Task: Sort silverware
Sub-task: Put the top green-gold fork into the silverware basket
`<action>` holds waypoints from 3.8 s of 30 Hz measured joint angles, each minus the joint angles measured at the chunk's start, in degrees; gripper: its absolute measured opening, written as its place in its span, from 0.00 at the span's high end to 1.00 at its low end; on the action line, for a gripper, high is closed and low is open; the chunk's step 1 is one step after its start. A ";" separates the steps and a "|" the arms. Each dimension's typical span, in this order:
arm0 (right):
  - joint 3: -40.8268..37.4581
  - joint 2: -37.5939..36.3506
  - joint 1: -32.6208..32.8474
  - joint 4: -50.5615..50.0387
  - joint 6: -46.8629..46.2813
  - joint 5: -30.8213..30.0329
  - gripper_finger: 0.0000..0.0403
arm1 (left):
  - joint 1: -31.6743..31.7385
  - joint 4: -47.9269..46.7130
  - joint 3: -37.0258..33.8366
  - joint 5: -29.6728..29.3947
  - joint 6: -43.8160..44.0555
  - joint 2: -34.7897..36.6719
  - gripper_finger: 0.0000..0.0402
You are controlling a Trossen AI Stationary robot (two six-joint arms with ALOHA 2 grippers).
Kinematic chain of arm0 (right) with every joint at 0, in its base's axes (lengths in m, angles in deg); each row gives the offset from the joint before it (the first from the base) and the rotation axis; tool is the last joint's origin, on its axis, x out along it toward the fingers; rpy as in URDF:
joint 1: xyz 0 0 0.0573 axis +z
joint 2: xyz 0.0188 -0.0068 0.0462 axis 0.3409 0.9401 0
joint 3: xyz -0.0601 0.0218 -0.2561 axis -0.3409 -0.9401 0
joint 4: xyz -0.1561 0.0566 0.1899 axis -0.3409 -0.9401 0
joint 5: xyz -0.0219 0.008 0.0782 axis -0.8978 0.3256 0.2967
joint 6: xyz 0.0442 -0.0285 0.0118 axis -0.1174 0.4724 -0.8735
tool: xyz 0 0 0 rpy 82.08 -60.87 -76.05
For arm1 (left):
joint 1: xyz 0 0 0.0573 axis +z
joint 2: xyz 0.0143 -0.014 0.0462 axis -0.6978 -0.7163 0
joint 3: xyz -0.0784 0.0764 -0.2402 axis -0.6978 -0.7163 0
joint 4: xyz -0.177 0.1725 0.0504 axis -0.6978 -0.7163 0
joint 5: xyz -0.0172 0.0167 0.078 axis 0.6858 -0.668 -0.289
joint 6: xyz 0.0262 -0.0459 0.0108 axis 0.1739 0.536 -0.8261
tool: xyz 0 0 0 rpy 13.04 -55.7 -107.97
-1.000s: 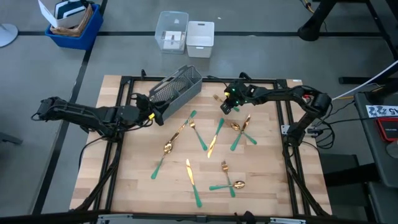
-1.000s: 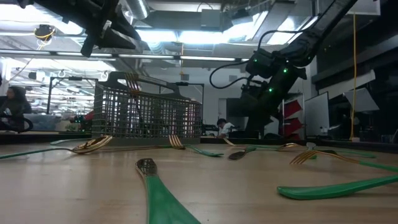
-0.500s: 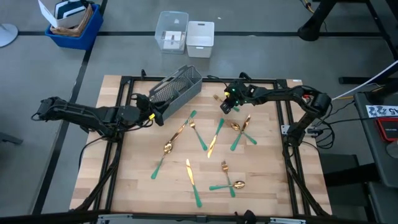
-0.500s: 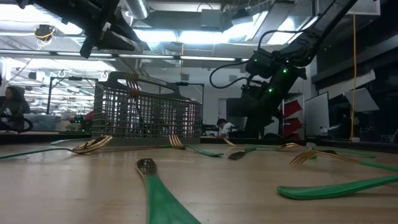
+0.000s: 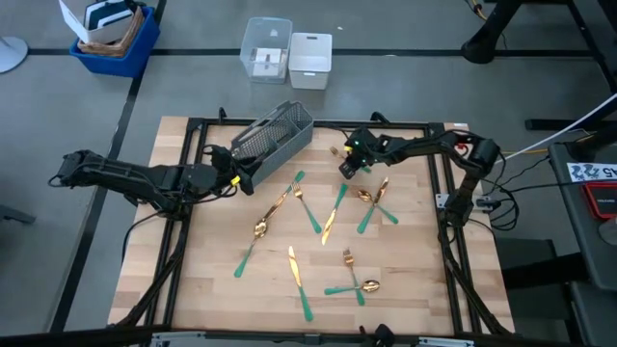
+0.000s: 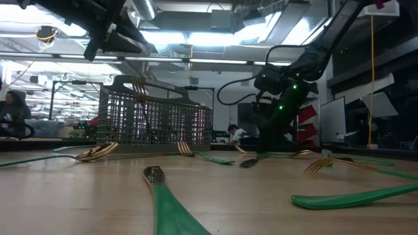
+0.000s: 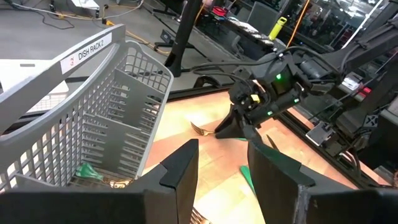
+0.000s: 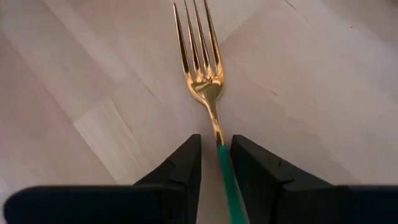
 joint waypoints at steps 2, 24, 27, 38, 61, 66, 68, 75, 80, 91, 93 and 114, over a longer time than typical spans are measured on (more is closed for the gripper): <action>0.07 0.92 -0.02 0.13 0.05 0.62 0.76 | 0.00 0.00 0.00 -0.02 0.00 0.00 0.67; 5.14 2.56 -0.11 -2.38 -3.22 11.29 0.99 | 0.00 -0.20 0.00 -0.02 0.00 0.00 0.67; 7.94 2.67 0.17 -3.50 -3.28 16.17 0.97 | 0.02 -0.20 0.00 -0.02 0.00 0.00 0.67; 18.48 2.41 0.11 -2.81 -5.39 35.14 0.99 | 0.01 -0.12 0.00 -0.01 -0.20 0.06 0.67; 33.50 2.99 10.66 26.39 25.22 32.48 0.98 | 0.02 0.61 0.00 -0.04 -1.07 13.95 0.67; 33.53 7.33 10.54 37.37 25.29 32.47 0.98 | 0.00 0.79 0.00 -0.02 -2.44 18.47 0.67; 33.53 9.31 10.54 41.07 25.29 32.49 0.98 | 0.02 0.83 0.00 -0.04 -2.82 19.86 0.67; 37.54 17.64 10.70 45.35 25.29 32.49 0.98 | 0.02 0.82 0.00 -0.06 -3.30 21.86 0.67; 45.70 23.90 11.30 44.68 23.45 32.57 0.98 | 0.02 0.61 0.00 -0.04 -3.26 21.77 0.67; 50.31 26.67 11.65 29.10 24.57 32.56 0.98 | 0.02 0.26 0.00 -0.04 -3.26 21.79 0.67; 50.31 26.67 11.65 26.86 25.64 30.35 0.98 | 0.02 0.26 0.00 -0.04 -3.43 21.79 0.67; 50.27 26.67 12.35 31.63 28.38 30.96 0.98 | 0.02 0.24 0.00 -0.03 -3.63 21.79 0.67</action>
